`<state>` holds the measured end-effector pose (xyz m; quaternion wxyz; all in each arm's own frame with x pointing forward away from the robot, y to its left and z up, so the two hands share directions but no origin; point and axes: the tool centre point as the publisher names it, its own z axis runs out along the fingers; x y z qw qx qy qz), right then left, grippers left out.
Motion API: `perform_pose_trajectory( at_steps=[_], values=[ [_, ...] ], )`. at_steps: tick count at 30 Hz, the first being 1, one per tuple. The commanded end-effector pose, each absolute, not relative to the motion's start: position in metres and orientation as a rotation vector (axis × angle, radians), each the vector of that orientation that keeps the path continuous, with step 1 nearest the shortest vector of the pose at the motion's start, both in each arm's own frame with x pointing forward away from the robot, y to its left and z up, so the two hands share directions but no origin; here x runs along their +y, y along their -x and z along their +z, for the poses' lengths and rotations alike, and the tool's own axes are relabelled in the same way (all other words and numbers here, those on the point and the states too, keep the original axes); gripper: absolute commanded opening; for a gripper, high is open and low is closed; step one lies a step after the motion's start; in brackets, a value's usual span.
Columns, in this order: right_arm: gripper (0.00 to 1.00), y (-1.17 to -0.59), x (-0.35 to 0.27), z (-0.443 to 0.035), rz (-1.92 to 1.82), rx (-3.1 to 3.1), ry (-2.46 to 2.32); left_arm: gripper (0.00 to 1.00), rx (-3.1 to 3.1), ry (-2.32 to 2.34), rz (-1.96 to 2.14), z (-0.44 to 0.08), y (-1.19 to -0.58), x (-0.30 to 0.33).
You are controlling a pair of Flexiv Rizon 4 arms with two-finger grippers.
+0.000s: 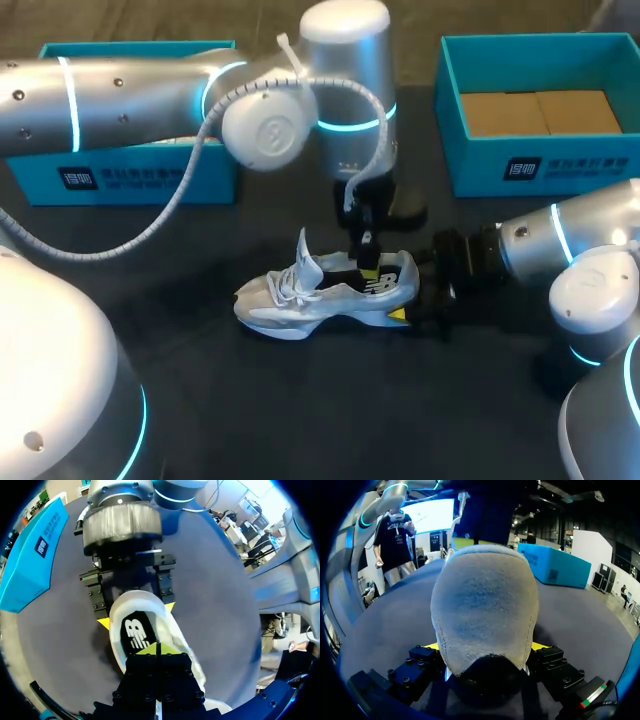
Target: Take the shoe out of the shoebox, open the shoe tongue, remove and reinsert the insole, then place the shoe into the shoebox
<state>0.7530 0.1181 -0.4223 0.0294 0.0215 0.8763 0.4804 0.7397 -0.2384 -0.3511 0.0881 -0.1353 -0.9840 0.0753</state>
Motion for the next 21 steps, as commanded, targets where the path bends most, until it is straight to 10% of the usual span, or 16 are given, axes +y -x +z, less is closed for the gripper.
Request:
perform_pose_trajectory(
  at_steps=[1, 21],
  values=[
    [0.0, -0.754, 0.12, -0.423, 1.479, 2.703, -0.067, 0.0, -2.996, 0.395, 0.259, -0.359, -0.734, -0.232],
    [0.0, -0.754, 0.12, -0.423, 1.479, 2.703, -0.067, 0.0, -2.918, 0.376, 0.329, -0.379, -0.725, -0.232]
  ],
)
